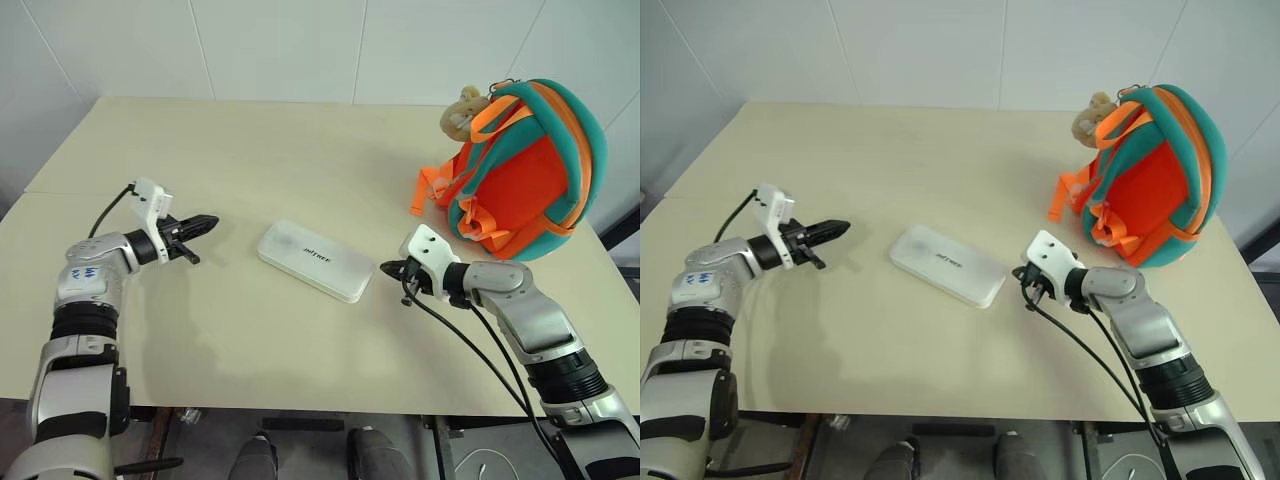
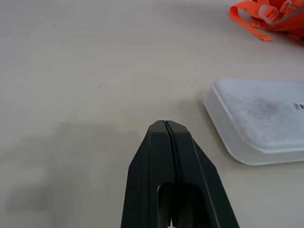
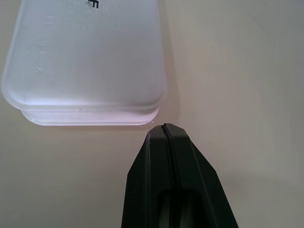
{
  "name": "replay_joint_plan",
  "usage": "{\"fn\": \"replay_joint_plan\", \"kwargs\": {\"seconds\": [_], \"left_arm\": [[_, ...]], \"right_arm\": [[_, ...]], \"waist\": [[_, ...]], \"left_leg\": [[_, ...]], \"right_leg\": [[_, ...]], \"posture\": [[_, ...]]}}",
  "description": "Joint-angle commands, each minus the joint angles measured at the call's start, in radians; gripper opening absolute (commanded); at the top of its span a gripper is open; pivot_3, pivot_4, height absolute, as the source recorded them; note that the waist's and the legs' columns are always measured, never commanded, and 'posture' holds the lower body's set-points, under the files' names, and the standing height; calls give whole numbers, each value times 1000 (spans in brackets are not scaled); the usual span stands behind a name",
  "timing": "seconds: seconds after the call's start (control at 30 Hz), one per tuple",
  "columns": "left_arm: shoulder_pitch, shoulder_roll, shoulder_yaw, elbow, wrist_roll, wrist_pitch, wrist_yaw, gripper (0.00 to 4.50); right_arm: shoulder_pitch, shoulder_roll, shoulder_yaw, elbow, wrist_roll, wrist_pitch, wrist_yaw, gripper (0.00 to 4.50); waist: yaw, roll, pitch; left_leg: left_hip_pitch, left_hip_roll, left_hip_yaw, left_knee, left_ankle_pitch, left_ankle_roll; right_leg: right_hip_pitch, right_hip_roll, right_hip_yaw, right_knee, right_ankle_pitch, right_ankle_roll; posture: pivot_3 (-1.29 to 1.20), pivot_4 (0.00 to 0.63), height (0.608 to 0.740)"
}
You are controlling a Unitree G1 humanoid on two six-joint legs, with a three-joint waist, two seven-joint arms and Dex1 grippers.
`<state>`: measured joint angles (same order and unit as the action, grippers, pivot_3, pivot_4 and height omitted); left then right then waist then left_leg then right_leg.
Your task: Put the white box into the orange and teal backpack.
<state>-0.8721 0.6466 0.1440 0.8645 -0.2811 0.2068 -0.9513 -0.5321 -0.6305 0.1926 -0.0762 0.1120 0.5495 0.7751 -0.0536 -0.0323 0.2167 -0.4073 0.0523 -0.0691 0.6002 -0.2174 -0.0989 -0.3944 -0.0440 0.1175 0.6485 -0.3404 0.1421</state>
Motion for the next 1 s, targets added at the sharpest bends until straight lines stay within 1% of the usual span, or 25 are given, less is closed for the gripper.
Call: {"fn": "replay_joint_plan", "kwargs": {"seconds": [0.03,0.23,0.33,0.43,0.63,0.87,1.0], "left_arm": [[-71,-22,-6,86,16,-20,-39,13],[-138,-62,-11,204,49,-64,-75,13],[-168,-86,-20,254,63,-47,-118,13],[-185,-98,-24,287,78,-50,-125,13],[-206,-121,-36,331,111,-60,-127,13],[-204,-138,-47,333,142,-77,-151,13],[-190,-137,-75,301,163,-76,-221,13]], "right_arm": [[37,-13,-3,-100,11,58,8,0],[90,-26,-5,-233,49,163,34,0],[102,-17,1,-293,73,210,33,0],[102,-7,7,-318,83,237,20,0],[90,7,25,-344,94,267,11,0],[59,36,52,-322,86,257,4,0],[33,60,63,-288,71,235,-11,0]], "waist": [[1,0,0],[-1,0,0],[1,0,0],[0,0,0],[1,0,0],[1,0,0],[0,0,0]], "left_leg": [[0,0,0,0,0,0],[-1,0,0,1,0,0],[0,0,0,2,0,0],[0,0,0,4,0,0],[0,0,-1,6,0,0],[-1,0,-1,5,0,0],[-1,-1,-1,5,0,0]], "right_leg": [[0,0,0,0,0,0],[0,0,0,0,0,0],[0,0,0,2,0,0],[0,0,0,3,0,0],[0,0,0,4,0,0],[0,0,0,4,0,0],[0,0,0,4,0,0]], "posture": [[0,150,740],[0,150,740],[0,150,740],[0,150,740],[0,150,740],[0,150,740],[0,150,740]]}}
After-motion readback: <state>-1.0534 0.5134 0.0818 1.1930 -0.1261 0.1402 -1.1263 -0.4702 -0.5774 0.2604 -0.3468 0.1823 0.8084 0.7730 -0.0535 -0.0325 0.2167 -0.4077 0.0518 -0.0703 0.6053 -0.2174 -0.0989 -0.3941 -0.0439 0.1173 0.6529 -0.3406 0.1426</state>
